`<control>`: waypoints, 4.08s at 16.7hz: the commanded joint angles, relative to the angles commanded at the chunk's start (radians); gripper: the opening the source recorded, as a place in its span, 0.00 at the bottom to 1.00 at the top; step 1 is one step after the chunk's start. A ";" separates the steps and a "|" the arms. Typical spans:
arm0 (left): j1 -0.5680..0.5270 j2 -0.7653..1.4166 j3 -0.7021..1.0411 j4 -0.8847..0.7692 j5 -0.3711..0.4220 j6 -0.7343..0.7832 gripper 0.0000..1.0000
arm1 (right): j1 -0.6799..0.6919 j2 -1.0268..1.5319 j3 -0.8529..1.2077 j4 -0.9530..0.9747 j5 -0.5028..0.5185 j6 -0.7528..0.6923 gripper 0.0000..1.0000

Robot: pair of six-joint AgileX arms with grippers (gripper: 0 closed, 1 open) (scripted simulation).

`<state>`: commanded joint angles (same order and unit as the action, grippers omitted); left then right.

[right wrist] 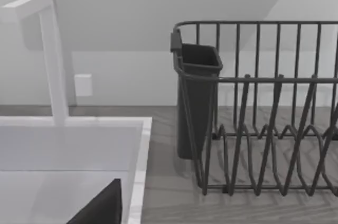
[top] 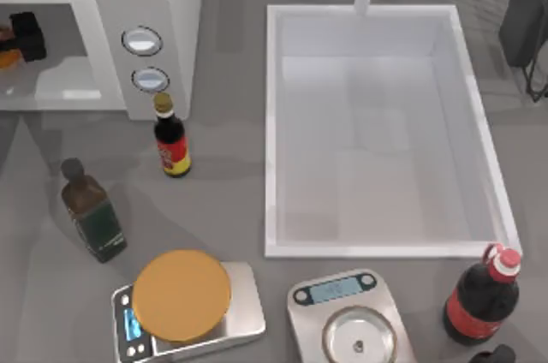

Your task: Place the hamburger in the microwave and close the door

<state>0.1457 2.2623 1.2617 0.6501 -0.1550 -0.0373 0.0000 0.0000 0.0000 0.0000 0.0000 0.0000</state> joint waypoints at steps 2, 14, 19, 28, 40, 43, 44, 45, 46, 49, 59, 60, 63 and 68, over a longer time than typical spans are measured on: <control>0.013 -0.043 -0.034 0.038 0.003 0.003 1.00 | 0.000 0.000 0.000 0.000 0.000 0.000 1.00; 0.060 -0.317 -0.469 0.304 0.083 0.042 1.00 | 0.000 0.000 0.000 0.000 0.000 0.000 1.00; 0.080 -0.381 -0.677 0.396 0.110 0.046 1.00 | 0.000 0.000 0.000 0.000 0.000 0.000 1.00; 0.114 -0.361 -0.887 0.413 0.119 0.059 1.00 | 0.000 0.000 0.000 0.000 0.000 0.000 1.00; 0.098 -0.504 -0.813 0.374 0.106 0.062 1.00 | 0.000 0.000 0.000 0.000 0.000 0.000 1.00; 0.098 -0.569 -0.796 0.299 0.108 0.063 1.00 | 0.000 0.000 0.000 0.000 0.000 0.000 1.00; 0.099 -0.591 -0.792 0.270 0.109 0.064 1.00 | 0.000 0.000 0.000 0.000 0.000 0.000 1.00; 0.100 -0.612 -0.787 0.239 0.110 0.064 1.00 | 0.000 0.000 0.000 0.000 0.000 0.000 1.00; 0.101 -0.633 -0.783 0.207 0.111 0.063 1.00 | 0.000 0.000 0.000 0.000 0.000 0.000 1.00; 0.105 -0.694 -0.773 0.105 0.114 0.062 1.00 | 0.000 0.000 0.000 0.000 0.000 0.000 1.00; 0.111 -0.840 -0.753 -0.176 0.113 0.056 1.00 | 0.000 0.000 0.000 0.000 0.000 0.000 1.00; 0.110 -0.847 -0.752 -0.192 0.113 0.056 1.00 | 0.000 0.000 0.000 0.000 0.000 0.000 1.00; 0.110 -0.860 -0.750 -0.219 0.112 0.056 1.00 | 0.000 0.000 0.000 0.000 0.000 0.000 1.00; 0.109 -0.857 -0.752 -0.219 0.112 0.056 1.00 | 0.000 0.000 0.000 0.000 0.000 0.000 1.00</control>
<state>0.2545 1.4054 0.5099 0.4308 -0.0427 0.0185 0.0000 0.0000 0.0000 0.0000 0.0000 0.0000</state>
